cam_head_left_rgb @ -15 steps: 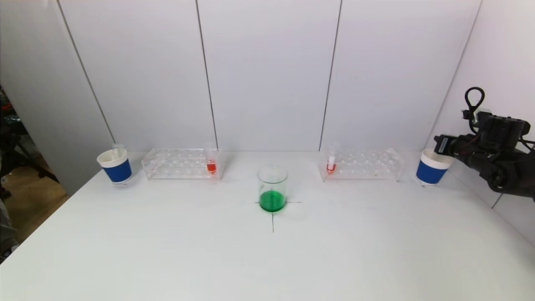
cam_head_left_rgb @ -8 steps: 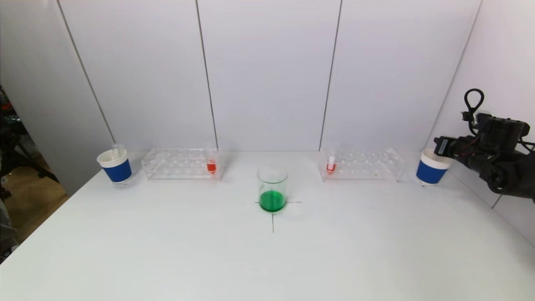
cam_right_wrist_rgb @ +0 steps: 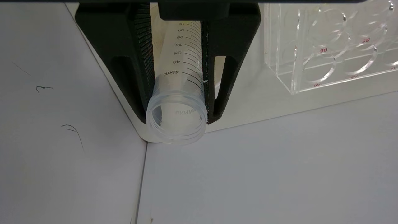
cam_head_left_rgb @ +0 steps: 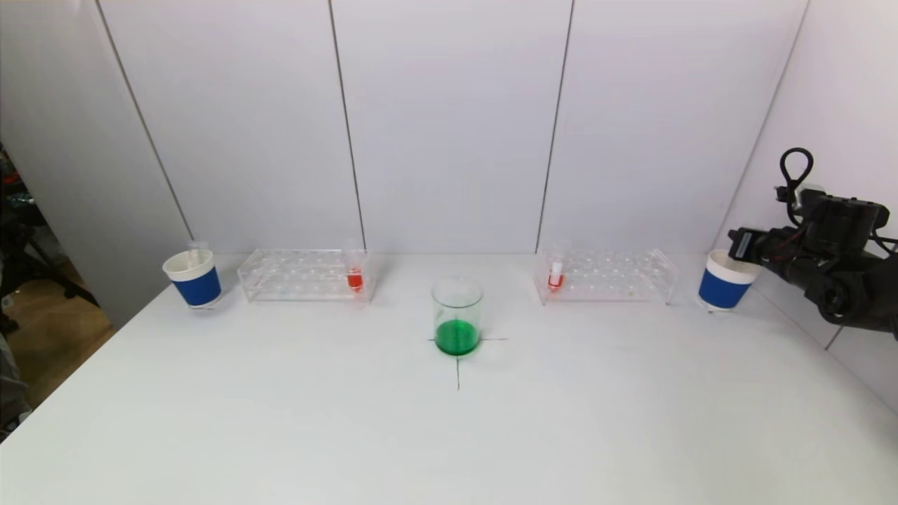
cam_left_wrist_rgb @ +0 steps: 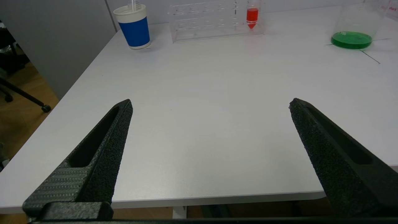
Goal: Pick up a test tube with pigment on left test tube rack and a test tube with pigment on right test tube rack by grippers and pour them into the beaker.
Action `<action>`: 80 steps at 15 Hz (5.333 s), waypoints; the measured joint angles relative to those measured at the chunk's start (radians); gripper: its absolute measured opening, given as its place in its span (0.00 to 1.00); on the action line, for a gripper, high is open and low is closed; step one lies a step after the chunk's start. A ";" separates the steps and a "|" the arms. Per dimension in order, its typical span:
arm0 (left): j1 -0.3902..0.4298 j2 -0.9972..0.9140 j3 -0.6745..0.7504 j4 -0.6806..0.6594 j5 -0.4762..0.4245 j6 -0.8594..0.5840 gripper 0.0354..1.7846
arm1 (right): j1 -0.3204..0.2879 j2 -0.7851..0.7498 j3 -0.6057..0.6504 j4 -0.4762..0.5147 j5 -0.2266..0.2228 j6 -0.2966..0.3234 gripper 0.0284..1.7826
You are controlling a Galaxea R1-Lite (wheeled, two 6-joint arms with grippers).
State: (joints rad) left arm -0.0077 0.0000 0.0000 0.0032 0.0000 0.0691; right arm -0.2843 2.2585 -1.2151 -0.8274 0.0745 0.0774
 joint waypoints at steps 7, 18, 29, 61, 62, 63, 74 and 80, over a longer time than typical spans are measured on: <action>0.000 0.000 0.000 0.000 0.000 0.000 0.99 | 0.000 -0.004 0.002 0.000 0.000 0.000 0.54; 0.000 0.000 0.000 0.000 0.000 -0.001 0.99 | 0.008 -0.115 0.090 0.000 0.001 0.003 1.00; 0.000 0.000 0.000 0.000 0.000 0.000 0.99 | 0.120 -0.757 0.601 0.016 0.034 0.004 1.00; 0.000 0.000 0.000 0.000 0.000 -0.001 0.99 | 0.294 -2.207 0.978 0.992 0.071 0.017 1.00; 0.000 0.000 0.000 0.000 0.000 0.000 0.99 | 0.293 -2.225 0.998 0.984 0.042 0.000 1.00; 0.000 0.000 0.000 0.000 0.000 -0.001 0.99 | 0.293 -2.237 1.016 0.969 0.006 -0.008 1.00; 0.000 0.000 0.000 0.000 0.000 0.000 0.99 | 0.293 -2.260 1.213 0.734 -0.099 -0.121 1.00; 0.000 0.000 0.000 0.000 0.000 0.000 0.99 | 0.293 -2.260 1.215 0.819 -0.082 -0.127 0.99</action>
State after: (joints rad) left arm -0.0077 0.0000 0.0000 0.0032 0.0000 0.0687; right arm 0.0089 -0.0013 0.0000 -0.0089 -0.0077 -0.0496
